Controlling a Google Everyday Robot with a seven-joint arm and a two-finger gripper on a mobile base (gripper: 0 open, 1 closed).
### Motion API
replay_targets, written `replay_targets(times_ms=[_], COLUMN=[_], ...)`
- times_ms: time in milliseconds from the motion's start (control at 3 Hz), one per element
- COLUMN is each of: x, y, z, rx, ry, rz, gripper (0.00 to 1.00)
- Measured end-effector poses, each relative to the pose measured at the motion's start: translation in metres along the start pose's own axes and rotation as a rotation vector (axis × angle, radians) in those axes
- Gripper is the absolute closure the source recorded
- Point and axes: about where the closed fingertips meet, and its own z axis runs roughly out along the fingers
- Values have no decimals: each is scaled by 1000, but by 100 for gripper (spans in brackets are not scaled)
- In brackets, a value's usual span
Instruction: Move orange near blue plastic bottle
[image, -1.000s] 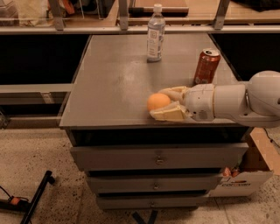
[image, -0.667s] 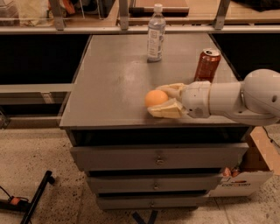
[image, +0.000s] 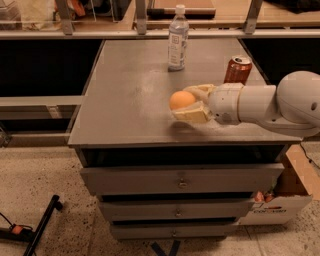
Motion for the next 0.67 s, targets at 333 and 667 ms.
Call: replay_targets(times_ms=[333,667], x=[8,14], y=[-19,-40], z=[-2,-2], rx=[81,165], ry=[38,37], rz=[28,58], gripper=[100,100])
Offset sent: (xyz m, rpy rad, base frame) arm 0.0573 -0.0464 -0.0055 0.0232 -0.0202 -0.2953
